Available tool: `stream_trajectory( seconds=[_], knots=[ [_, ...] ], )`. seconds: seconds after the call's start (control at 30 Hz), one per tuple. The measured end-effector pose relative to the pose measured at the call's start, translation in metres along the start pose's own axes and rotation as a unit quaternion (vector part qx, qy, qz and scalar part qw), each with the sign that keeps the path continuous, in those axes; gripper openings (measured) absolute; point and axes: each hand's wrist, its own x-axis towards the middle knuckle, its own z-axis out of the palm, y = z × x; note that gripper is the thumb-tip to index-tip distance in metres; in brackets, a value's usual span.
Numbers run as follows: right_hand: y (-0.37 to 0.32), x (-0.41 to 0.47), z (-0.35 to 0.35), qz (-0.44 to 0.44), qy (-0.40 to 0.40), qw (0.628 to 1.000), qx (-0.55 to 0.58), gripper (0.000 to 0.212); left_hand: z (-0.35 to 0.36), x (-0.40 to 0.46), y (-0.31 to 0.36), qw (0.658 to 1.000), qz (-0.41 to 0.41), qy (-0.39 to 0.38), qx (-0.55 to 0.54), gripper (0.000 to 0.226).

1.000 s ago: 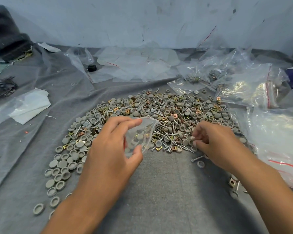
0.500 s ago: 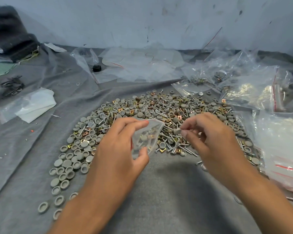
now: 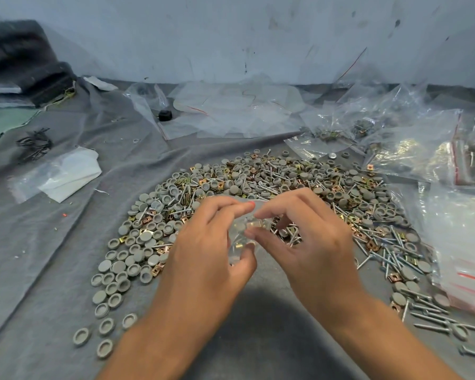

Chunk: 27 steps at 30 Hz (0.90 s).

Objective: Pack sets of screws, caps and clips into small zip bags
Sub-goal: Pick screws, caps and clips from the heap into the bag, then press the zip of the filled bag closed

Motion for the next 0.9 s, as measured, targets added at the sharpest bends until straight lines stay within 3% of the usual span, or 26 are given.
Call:
stream_trajectory(
  seconds=[0.13, 0.23, 0.33, 0.4, 0.53, 0.7, 0.9],
  knots=[
    [0.013, 0.004, -0.011, 0.031, -0.001, 0.999, -0.007, 0.012, -0.006, -0.001, 0.002, 1.0, 0.002, -0.001, -0.011, 0.054],
    [0.025, 0.008, -0.022, 0.077, -0.053, 0.996, -0.006, 0.026, -0.01, 0.0, 0.0, 1.0, 0.028, 0.013, 0.006, 0.065],
    [0.024, 0.014, -0.025, 0.091, -0.077, 0.992, 0.035, 0.026, -0.01, 0.001, -0.002, 0.993, 0.081, 0.089, 0.014, 0.042],
    [0.016, 0.018, -0.026, 0.085, -0.065, 0.991, 0.078, 0.015, -0.013, 0.001, 0.001, 0.981, 0.113, 0.157, -0.023, 0.023],
    [-0.003, 0.017, -0.036, 0.036, -0.029, 0.988, 0.147, 0.006, -0.018, -0.002, 0.005, 0.95, 0.149, 0.239, -0.136, 0.017],
    [-0.011, 0.006, -0.044, 0.048, -0.047, 0.988, 0.141, 0.015, -0.008, 0.001, 0.005, 0.946, 0.007, 0.148, -0.288, 0.022],
    [0.002, -0.002, -0.042, 0.196, -0.041, 0.964, 0.173, 0.018, -0.002, 0.004, -0.001, 0.95, -0.098, 0.007, -0.296, 0.054]
  ],
)
